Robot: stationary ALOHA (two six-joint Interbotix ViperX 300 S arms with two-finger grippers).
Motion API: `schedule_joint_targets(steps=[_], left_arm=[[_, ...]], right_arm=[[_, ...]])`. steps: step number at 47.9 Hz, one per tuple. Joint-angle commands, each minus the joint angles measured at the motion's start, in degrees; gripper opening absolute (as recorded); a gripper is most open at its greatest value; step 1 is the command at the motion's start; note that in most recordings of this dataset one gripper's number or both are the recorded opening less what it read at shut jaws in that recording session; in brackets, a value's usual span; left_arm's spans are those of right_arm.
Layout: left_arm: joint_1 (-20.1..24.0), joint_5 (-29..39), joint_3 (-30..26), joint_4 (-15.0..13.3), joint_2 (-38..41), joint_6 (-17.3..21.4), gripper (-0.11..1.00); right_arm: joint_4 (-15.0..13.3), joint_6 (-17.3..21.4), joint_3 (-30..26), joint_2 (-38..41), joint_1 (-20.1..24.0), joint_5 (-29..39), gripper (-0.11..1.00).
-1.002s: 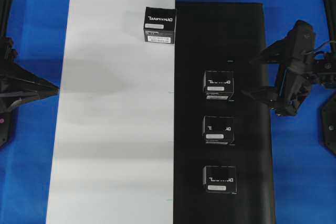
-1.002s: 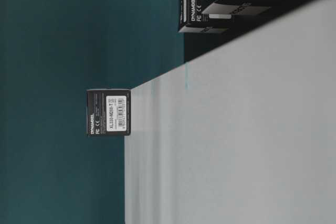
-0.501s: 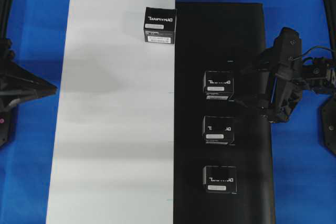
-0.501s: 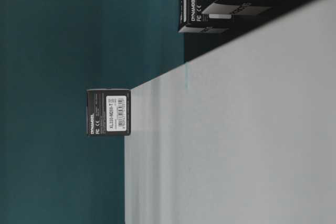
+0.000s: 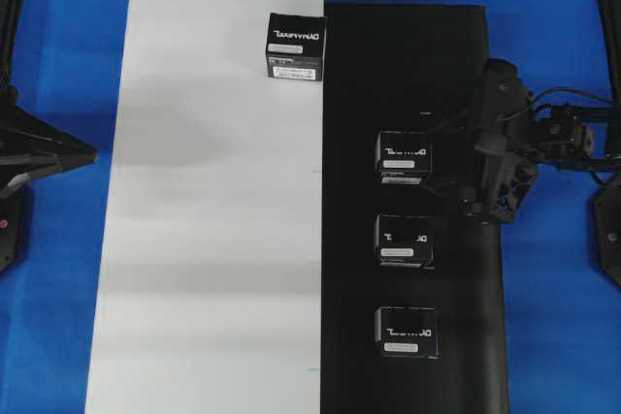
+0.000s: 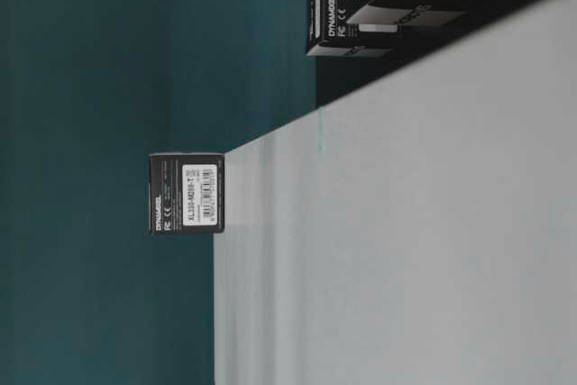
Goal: Place the box from the black base onto the white base.
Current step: 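Move the open right gripper over the top DYNAMIXEL box on the black base, then lower the right gripper around the top box and close on it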
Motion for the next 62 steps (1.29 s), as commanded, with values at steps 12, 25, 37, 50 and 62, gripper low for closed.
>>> schedule_joint_targets(steps=[12,25,37,50,62], left_arm=[[0.18,-0.18,-1.67,0.18,0.18,0.0,0.01],[0.18,-0.18,-1.76,0.18,-0.09,0.09,0.01],[0.09,0.26,-1.76,0.09,-0.18,0.09,0.01],[0.0,0.62,-1.76,0.09,-0.18,0.09,0.01],[0.0,1.14,-1.76,0.18,-0.26,0.09,0.01]], right_arm=[[-0.18,-0.62,-2.46,2.99,-0.18,-0.35,1.0],[-0.26,-2.99,-5.01,6.59,-0.18,-0.09,1.0],[-0.18,-3.43,-7.03,9.23,-0.18,-0.09,1.0],[-0.26,-3.43,-7.12,9.76,0.44,0.0,1.0],[-0.26,-3.43,-7.82,10.37,0.53,0.0,1.0]])
